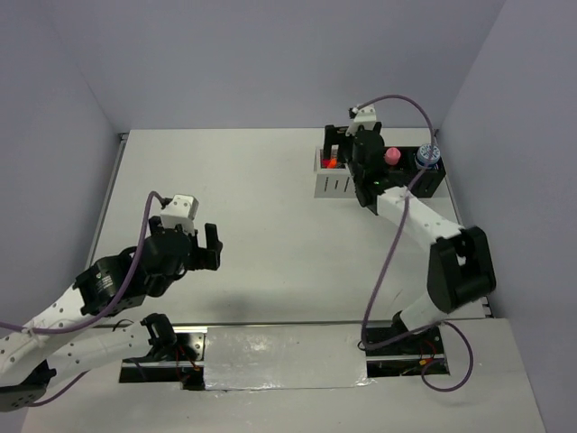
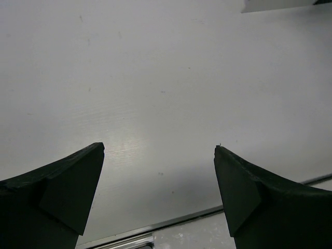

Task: Sort the stationery into containers
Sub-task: Reset both arms

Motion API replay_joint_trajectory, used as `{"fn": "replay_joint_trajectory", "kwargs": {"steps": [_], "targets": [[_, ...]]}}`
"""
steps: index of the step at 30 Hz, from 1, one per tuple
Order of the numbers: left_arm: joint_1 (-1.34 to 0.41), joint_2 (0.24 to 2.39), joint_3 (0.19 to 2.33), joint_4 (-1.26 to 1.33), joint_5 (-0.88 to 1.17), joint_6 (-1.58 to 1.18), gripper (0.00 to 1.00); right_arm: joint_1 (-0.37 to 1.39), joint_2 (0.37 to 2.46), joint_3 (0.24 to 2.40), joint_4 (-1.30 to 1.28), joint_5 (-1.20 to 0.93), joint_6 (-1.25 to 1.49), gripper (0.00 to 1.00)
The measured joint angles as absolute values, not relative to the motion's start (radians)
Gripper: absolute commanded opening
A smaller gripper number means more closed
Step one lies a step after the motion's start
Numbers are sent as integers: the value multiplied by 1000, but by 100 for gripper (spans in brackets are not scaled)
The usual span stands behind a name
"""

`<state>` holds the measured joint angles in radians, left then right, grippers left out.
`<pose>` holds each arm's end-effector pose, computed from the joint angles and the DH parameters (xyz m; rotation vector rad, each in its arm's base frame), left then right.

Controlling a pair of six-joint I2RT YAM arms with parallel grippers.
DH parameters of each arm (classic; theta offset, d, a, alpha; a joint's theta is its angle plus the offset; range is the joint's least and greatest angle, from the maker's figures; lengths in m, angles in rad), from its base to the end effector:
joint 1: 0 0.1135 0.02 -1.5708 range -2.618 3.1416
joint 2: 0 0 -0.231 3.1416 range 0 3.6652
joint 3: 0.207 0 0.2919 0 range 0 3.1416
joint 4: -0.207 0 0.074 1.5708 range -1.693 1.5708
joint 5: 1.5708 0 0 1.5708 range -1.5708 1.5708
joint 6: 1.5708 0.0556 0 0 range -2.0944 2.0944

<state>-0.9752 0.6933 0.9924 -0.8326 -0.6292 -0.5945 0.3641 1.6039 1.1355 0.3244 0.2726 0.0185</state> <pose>0.1393 -0.1473 0.3421 0.0135 2.0109 -0.3423 0.4126 0.1412 0.2506 -0.0934 1.7071 0.0508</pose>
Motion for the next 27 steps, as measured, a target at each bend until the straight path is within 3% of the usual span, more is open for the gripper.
{"fn": "replay_joint_trajectory", "kwargs": {"steps": [13, 21, 27], "targets": [[-752, 944, 1293, -933, -874, -682, 99, 455, 777, 1087, -228, 301, 134, 100], [-721, 884, 1434, -995, -989, -656, 99, 485, 589, 1232, -726, 392, 185, 100], [-721, 763, 1444, -1102, -1018, -662, 99, 488, 487, 1298, -957, 395, 204, 100]]}}
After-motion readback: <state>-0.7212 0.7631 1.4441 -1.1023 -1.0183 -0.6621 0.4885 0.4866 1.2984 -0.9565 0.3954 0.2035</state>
